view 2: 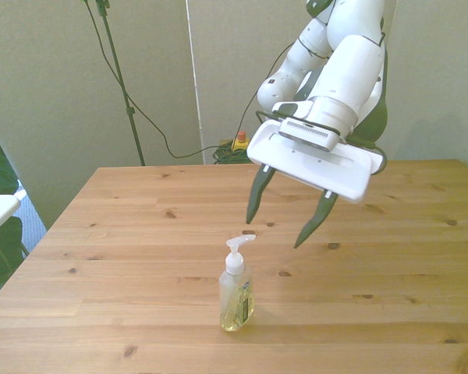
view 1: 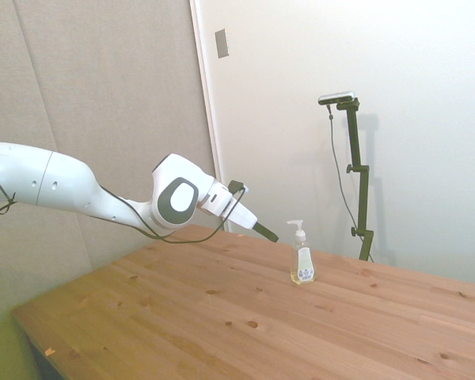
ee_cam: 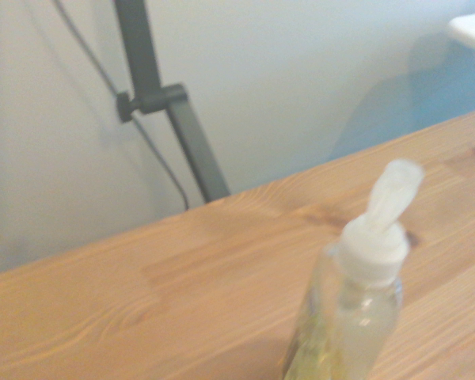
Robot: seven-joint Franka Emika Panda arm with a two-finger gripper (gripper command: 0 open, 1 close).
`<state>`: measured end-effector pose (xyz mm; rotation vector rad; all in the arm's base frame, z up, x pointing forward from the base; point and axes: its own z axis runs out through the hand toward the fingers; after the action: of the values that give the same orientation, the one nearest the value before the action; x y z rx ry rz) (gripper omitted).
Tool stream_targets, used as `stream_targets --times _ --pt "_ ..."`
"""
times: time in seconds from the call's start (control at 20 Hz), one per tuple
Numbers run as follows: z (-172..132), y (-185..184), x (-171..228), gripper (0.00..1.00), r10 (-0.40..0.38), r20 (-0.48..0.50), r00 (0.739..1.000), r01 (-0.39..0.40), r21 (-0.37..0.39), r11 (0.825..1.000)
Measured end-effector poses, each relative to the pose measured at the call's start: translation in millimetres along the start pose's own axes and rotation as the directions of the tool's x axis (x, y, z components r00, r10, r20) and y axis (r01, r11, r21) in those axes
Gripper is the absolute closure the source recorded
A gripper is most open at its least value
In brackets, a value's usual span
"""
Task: Stand the sanitizer
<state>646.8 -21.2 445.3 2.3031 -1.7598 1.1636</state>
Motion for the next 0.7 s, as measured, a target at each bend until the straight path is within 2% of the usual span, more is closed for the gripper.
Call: stream_targets --times 0.15,0.3,0.45,0.6,0.7 --pt "-13.8 2.0 -13.2 0.00 -0.080 0.088 0.993 0.082 -0.013 0.997" --pt "-31.1 4.3 -30.6 0.00 -0.158 0.182 0.971 0.162 -0.010 0.987" --pt "-45.2 7.5 -56.6 0.00 -0.240 0.279 0.930 0.249 0.006 0.969" --pt "-52.5 13.8 -78.2 0.00 -0.321 0.364 0.875 0.333 0.030 0.942" --pt "-54.5 18.5 -84.5 0.00 -0.345 0.390 0.854 0.360 0.037 0.932"
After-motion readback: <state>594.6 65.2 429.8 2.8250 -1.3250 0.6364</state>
